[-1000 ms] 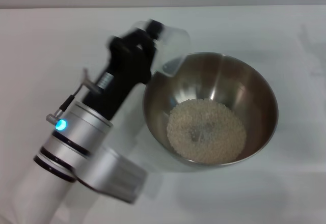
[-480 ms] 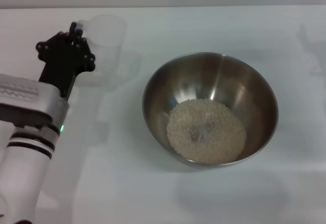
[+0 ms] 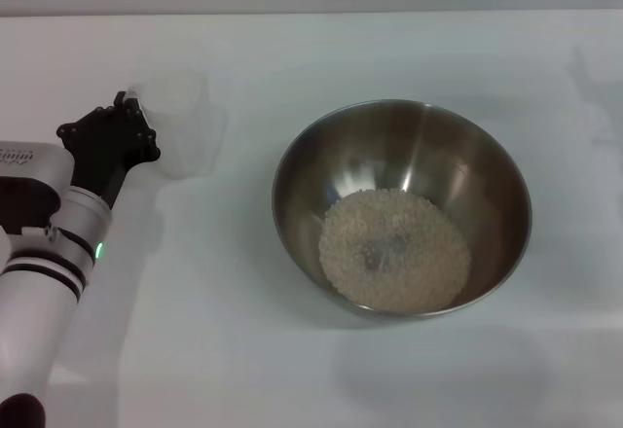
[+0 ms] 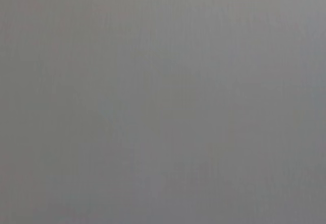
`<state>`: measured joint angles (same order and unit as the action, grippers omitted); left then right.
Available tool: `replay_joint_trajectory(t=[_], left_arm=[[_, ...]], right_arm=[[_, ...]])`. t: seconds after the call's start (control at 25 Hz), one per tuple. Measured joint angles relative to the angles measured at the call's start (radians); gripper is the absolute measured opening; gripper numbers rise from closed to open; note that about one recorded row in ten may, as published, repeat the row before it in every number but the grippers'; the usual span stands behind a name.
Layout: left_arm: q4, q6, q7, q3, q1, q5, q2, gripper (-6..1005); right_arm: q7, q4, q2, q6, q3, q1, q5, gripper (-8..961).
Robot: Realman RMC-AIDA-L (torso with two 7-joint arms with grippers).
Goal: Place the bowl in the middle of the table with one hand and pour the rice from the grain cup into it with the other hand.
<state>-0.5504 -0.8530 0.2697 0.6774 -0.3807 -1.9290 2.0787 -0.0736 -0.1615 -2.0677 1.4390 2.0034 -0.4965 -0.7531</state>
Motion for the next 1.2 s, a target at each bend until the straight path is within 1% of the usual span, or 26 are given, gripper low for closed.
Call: replay_joint_trajectory(t=[0.36, 0.64, 0.68, 0.84, 1.04, 1.08, 1.12, 1.16, 1.2], left_arm=[[0.018, 0.014, -0.004, -0.003, -0.006, -0.001, 0.001, 26], [0.020, 0.040, -0.005, -0.009, -0.011, -0.008, -0.001, 137], [0.015, 0.040, -0.005, -0.010, -0.007, -0.008, -0.003, 177], [-0.006, 0.035, -0.005, -0.012, 0.017, -0.016, -0.008, 337], [-0.030, 0.018, -0.006, -0.012, 0.057, -0.024, -0.010, 361], [-0.039, -0.001, -0.006, -0.014, 0.072, -0.032, -0.011, 365], [-0.048, -0.068, -0.006, -0.022, 0.106, -0.066, -0.010, 370], [-0.048, -0.068, -0.006, -0.022, 0.106, -0.066, -0.010, 375], [-0.046, -0.112, -0.006, -0.028, 0.120, -0.089, -0.008, 380]], right_arm=[[0.000, 0.000, 0.000, 0.002, 0.003, 0.000, 0.000, 816], [0.000, 0.001, 0.000, 0.004, 0.003, 0.001, 0.000, 816], [0.000, 0.002, 0.000, 0.006, 0.003, 0.001, 0.000, 816], [0.000, 0.002, 0.000, 0.012, 0.003, 0.001, 0.000, 816], [0.000, 0.004, 0.000, 0.013, 0.003, 0.000, 0.000, 816], [0.000, 0.004, 0.000, 0.013, 0.003, 0.000, 0.000, 816], [0.000, 0.004, 0.000, 0.013, 0.003, 0.002, 0.000, 816], [0.000, 0.004, -0.001, 0.013, 0.003, 0.004, 0.000, 816], [0.000, 0.005, -0.003, 0.013, 0.003, 0.007, 0.001, 816]])
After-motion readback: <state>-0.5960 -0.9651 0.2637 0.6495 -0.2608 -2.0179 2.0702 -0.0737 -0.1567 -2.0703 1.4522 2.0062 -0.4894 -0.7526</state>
